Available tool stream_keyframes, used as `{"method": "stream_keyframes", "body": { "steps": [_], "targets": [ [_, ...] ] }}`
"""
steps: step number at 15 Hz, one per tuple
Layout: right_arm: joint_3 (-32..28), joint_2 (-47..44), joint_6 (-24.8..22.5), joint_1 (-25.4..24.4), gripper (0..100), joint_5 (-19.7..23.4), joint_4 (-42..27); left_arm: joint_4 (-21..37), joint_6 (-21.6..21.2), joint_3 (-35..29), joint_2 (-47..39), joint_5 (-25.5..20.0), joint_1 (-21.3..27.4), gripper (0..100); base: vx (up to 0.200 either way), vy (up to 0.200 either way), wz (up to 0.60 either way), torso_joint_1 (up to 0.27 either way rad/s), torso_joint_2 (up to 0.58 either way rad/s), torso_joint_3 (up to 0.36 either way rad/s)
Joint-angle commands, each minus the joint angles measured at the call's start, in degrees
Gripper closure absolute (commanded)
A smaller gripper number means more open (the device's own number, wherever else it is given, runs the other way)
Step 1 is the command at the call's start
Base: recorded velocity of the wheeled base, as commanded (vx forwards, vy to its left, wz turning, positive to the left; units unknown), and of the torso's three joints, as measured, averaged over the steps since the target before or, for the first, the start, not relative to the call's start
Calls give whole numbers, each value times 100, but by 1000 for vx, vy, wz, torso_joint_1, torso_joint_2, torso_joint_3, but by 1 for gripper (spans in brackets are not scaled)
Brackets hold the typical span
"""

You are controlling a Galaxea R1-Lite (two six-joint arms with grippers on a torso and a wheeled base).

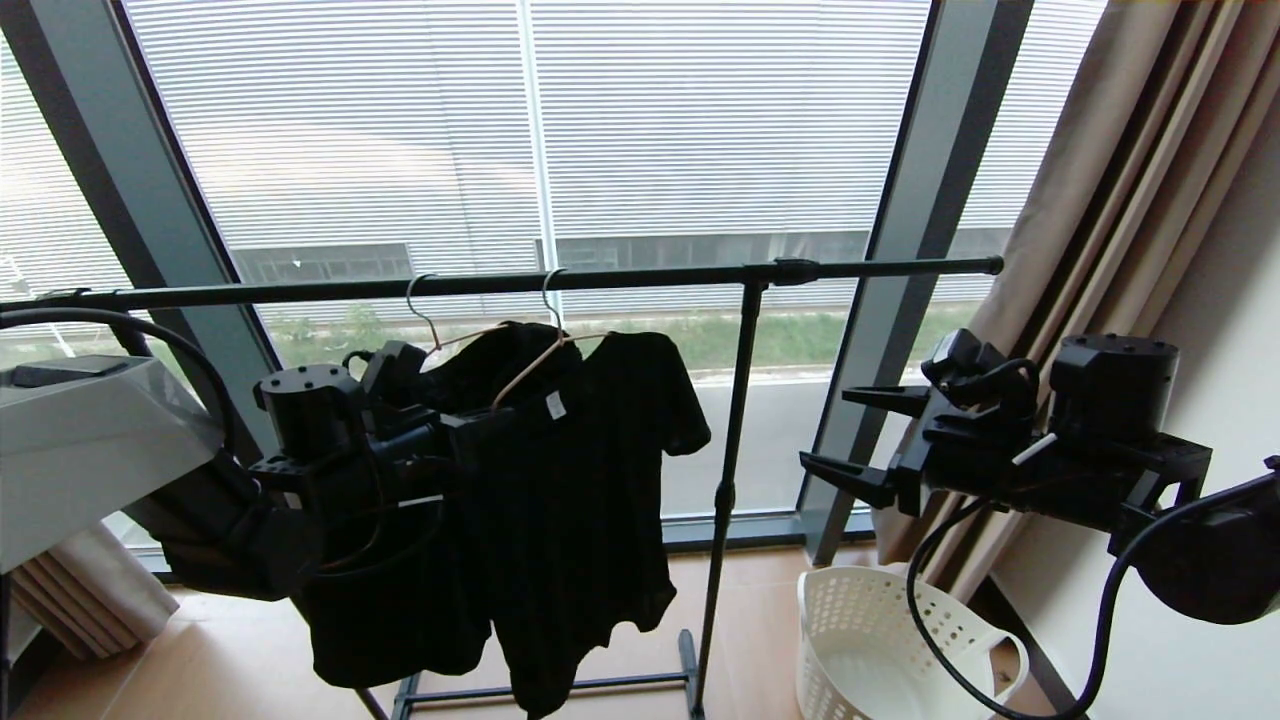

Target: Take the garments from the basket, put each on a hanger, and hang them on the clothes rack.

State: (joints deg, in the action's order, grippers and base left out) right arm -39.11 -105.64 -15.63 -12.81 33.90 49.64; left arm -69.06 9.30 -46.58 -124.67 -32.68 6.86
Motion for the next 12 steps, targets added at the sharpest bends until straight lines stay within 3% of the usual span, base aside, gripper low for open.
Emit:
{"method": "stream_keyframes", "body": {
  "steps": [1, 9, 12],
  "targets": [
    [0, -9, -2, -2, 0, 2, 2, 7, 1, 61, 22, -1, -1, 0, 0, 0, 0, 0, 0, 0],
    [96, 35, -2, -2, 0, -6, 178, 51, -95, 1582, 1894, -1, -124, 0, 0, 0, 0, 0, 0, 0],
    [694, 659, -10, -11, 0, -15, 274, 51, -332, 2540, 2755, -1, -335, 0, 0, 0, 0, 0, 0, 0]
  ]
}}
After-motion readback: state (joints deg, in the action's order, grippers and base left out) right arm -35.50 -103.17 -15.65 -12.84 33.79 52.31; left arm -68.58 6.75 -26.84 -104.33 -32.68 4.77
